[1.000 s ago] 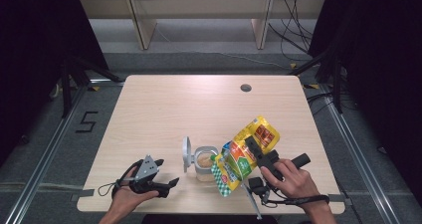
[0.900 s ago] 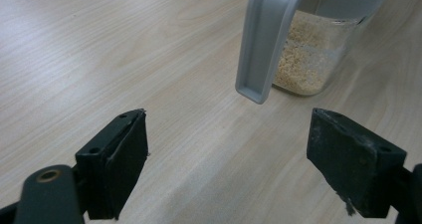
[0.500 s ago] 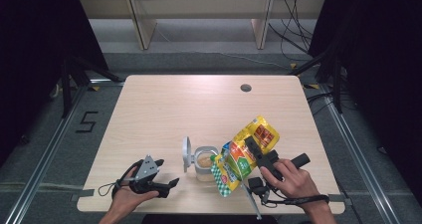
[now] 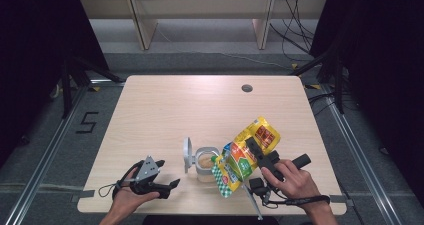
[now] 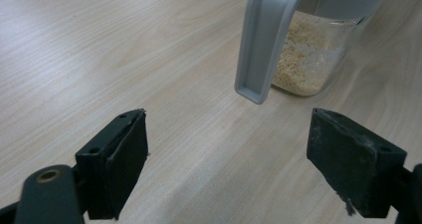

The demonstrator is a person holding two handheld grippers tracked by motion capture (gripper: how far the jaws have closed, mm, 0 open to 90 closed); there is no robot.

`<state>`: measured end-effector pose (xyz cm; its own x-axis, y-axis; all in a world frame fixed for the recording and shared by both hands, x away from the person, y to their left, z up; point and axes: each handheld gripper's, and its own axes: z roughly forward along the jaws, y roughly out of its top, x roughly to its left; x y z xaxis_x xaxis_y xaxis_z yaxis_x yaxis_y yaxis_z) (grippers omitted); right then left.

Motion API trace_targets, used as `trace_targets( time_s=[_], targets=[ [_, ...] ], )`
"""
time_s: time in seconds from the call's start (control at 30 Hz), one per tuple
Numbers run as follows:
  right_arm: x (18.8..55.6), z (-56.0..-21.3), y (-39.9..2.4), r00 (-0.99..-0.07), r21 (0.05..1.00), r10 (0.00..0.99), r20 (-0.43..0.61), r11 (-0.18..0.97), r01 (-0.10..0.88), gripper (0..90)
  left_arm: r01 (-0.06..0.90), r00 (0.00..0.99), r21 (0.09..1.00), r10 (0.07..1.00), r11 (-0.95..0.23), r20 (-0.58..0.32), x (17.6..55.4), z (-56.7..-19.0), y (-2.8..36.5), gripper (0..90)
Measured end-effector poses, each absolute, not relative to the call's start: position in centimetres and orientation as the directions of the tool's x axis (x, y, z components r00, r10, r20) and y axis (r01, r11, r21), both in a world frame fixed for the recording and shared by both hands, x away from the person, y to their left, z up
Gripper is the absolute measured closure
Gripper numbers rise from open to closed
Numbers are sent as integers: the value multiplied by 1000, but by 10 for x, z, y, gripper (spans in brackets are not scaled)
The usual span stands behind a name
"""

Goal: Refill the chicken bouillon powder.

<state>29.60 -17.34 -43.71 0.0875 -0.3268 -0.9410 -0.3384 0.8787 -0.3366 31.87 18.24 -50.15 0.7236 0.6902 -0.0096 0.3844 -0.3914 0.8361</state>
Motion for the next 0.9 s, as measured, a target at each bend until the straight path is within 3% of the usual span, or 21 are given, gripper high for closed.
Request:
trace_targets(
  time_s=[0.43, 0.47, 0.6, 0.7, 0.77, 0.8, 0.9],
  targets=[
    [296, -435, -173, 95, -347, -335, -938, 874, -339, 551, 379, 727, 835, 687, -399, -2, 318, -501, 183, 161],
    [295, -438, -175, 81, -309, -299, -951, 892, -331, 551, 378, 730, 834, 684, -402, -1, 319, -501, 183, 161],
    [296, -432, -174, 110, -371, -355, -928, 866, -335, 552, 364, 737, 836, 676, -411, 11, 319, -500, 184, 161],
    [295, -435, -176, 93, -326, -313, -945, 889, -321, 552, 382, 728, 836, 685, -393, -11, 319, -501, 183, 161],
    [296, -432, -175, 107, -365, -350, -931, 872, -327, 552, 384, 724, 837, 689, -390, -12, 318, -501, 183, 161],
    [295, -435, -177, 91, -320, -308, -947, 892, -318, 552, 382, 727, 837, 687, -392, -10, 318, -501, 183, 161],
    [296, -432, -175, 107, -366, -350, -931, 872, -325, 552, 384, 725, 837, 688, -389, -13, 319, -501, 183, 161]
  ],
)
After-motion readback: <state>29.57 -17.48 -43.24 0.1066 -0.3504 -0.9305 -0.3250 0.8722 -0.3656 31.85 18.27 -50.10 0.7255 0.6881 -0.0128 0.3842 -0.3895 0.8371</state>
